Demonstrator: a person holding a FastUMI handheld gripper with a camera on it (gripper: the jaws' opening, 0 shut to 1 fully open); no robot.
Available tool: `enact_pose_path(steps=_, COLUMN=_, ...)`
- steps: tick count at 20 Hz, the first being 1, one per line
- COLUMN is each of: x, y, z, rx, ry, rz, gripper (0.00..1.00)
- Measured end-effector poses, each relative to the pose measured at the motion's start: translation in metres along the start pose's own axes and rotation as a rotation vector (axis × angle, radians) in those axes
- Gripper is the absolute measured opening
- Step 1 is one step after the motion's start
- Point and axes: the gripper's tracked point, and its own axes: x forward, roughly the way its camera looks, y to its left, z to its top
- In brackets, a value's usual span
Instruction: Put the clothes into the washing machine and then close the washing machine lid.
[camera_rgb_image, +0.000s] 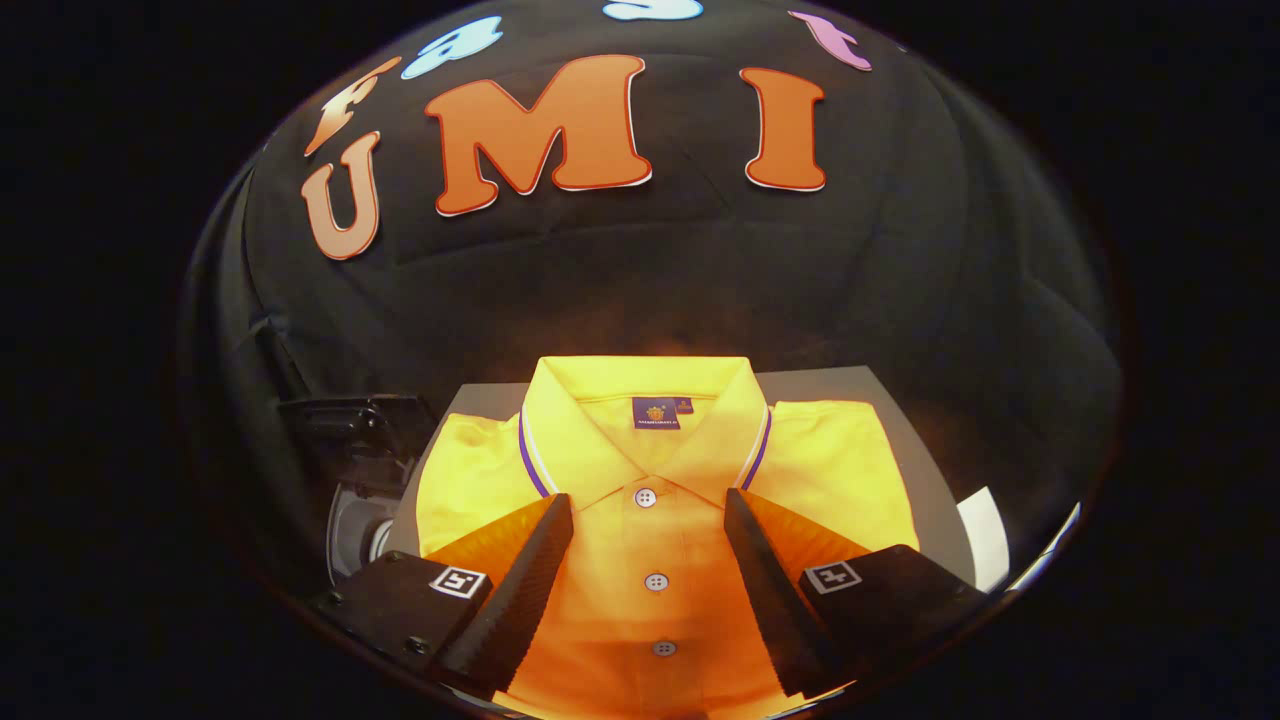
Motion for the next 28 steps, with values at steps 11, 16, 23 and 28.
enact_pose_path(steps=11, x=0.0, y=0.009, z=-0.014, rx=-0.109, ry=0.093, rz=0.086, gripper=0.88)
enact_pose_path(steps=16, x=0.0, y=0.019, z=-0.014, rx=-0.134, ry=0.132, rz=0.148, gripper=0.46)
enact_pose_path(steps=23, x=-0.006, y=0.023, z=-0.004, rx=-0.079, ry=-0.048, rz=0.177, gripper=0.08)
enact_pose_path(steps=28, x=-0.04, y=0.032, z=0.027, rx=0.015, ry=-0.293, rz=0.235, gripper=0.08)
